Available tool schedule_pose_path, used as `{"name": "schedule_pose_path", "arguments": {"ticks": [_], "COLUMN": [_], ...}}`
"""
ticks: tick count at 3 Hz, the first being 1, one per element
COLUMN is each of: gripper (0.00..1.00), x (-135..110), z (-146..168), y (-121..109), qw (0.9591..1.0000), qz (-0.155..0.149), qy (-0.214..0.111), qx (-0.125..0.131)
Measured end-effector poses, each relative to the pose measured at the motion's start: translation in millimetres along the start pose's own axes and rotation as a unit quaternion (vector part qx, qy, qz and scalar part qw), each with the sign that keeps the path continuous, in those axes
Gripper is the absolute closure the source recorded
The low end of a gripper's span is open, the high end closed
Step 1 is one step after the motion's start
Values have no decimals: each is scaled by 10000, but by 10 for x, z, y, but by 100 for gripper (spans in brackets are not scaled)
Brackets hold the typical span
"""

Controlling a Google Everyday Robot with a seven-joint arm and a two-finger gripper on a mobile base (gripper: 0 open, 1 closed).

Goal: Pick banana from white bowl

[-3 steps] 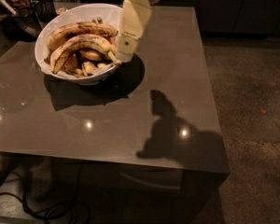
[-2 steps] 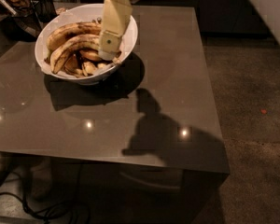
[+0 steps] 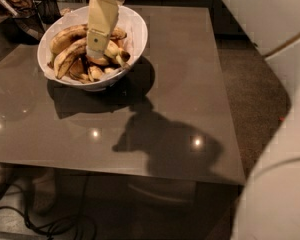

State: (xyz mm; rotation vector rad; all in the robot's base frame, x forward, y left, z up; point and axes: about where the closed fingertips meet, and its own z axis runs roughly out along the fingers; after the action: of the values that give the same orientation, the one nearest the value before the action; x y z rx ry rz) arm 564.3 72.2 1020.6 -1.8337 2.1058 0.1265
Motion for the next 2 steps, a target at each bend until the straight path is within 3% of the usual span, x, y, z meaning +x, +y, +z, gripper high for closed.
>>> {"name": "schedule_pose_path", "arguments": {"ticks": [1,2], "gripper": [19,23], "x": [-34,-27], "z": [63,162], "y": [-156,-292], "qw": [9998,9992], "qz": [215,395], "qy": [-30,-26], "qx": [0,-50]}}
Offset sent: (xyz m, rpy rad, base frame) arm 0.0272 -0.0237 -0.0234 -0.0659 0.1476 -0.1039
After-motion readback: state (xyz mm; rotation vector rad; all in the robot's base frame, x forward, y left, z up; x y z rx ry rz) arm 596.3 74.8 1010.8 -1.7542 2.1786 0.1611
